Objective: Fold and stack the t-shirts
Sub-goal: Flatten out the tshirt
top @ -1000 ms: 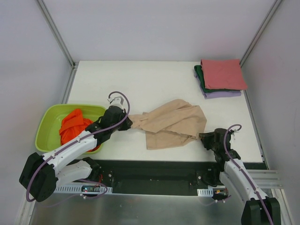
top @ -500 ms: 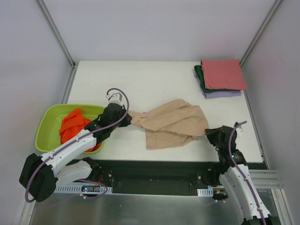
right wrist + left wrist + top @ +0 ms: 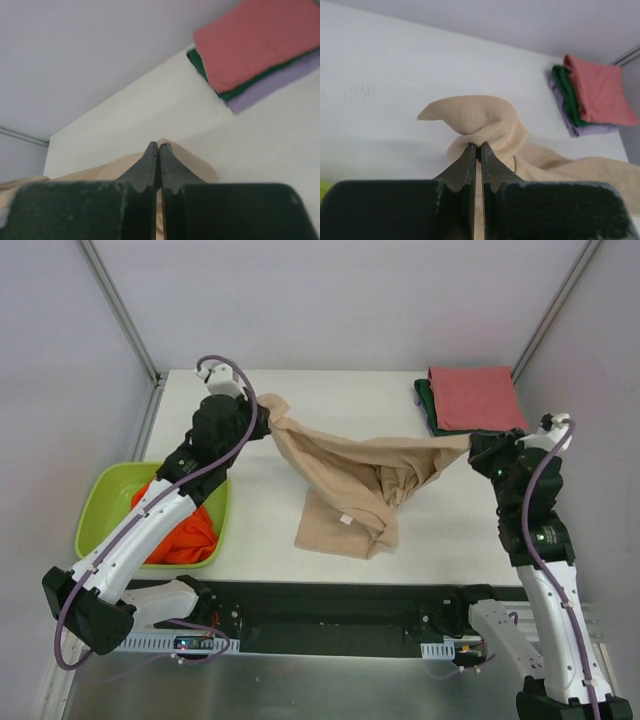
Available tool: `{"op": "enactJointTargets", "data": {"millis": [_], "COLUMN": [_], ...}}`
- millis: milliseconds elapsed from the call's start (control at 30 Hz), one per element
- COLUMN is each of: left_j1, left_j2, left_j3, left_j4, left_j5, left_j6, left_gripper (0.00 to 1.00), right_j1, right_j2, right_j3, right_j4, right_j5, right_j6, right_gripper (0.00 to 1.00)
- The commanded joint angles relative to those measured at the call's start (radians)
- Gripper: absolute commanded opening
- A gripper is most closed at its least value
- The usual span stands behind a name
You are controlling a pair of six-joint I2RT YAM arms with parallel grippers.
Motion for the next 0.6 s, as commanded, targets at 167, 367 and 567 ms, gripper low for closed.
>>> {"op": "enactJointTargets", "data": {"millis": [167, 367, 567], "left_j1": [0.013, 0.013, 0.013], "left_j2": [-0.278, -0.382, -0.376], "left_j3": [0.254, 0.405, 0.570], "left_j4": [0.032, 0.026, 0.015], "left_j5": [0.132, 0.382, 0.673], "left_j6": [0.123, 0.146, 0.105], "left_gripper": [0.00, 0.00, 0.00], "right_j1": [-0.005, -0.005, -0.006], "right_j2": [-0.003, -0.034, -0.069], "right_j3": [0.496, 0.742, 0.905], "right_j4": [0.012, -0.057, -0.094], "right_j5": [-0.070, -0.226, -0.271], "right_j6": [-0.187, -0.167, -0.158], "right_gripper": [0.00, 0.00, 0.00]}}
